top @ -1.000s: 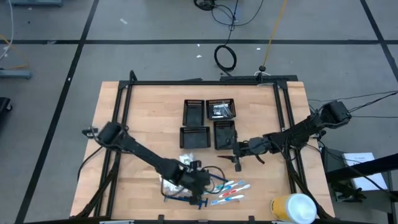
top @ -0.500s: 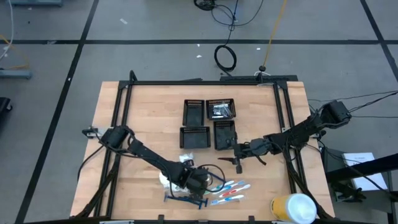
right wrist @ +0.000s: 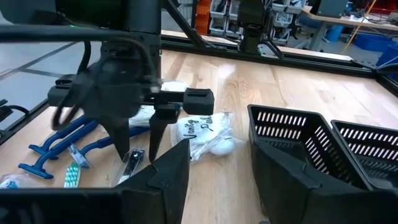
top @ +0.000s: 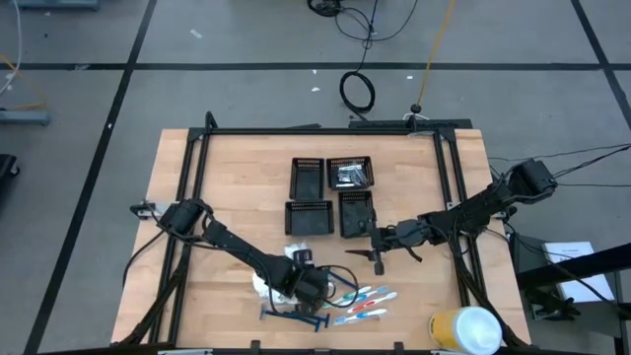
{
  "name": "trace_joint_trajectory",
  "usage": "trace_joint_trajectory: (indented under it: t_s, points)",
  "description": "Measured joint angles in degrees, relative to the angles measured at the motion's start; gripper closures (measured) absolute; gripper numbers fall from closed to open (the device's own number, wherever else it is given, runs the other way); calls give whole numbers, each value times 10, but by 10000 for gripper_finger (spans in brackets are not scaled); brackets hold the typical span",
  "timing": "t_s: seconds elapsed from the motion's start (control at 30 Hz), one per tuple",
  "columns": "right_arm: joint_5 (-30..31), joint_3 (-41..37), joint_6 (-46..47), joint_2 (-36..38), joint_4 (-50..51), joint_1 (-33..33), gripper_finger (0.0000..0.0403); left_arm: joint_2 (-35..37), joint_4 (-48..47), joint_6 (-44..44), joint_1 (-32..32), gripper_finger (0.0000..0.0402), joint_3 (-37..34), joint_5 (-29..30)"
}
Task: Pick & Place Travel size toiletries
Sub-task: Put the silver nail cutter into the top right black bin
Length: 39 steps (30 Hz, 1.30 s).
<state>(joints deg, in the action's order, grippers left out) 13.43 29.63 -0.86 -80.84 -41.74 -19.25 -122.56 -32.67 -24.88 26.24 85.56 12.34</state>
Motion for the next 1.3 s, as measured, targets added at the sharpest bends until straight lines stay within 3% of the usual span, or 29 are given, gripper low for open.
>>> trace_joint_trajectory:
  t_s: [0.4,0.6,0.7,0.97,1.3]
  points:
    - [-2,0,6,0,0,0,243,0,7,38,-21,243,-1,-46]
    - [-2,0,6,0,0,0,243,2,90,40,-34,246,-42,-85]
    - [-2,0,6,0,0,0,243,4,114,38,-36,269,-67,-90]
    - [-2,0,1,0,4,0,243,6,109,28,-38,380,-79,-151]
    - [0,0,1,0,9,0,243,64,62,80,-12,378,-86,-72]
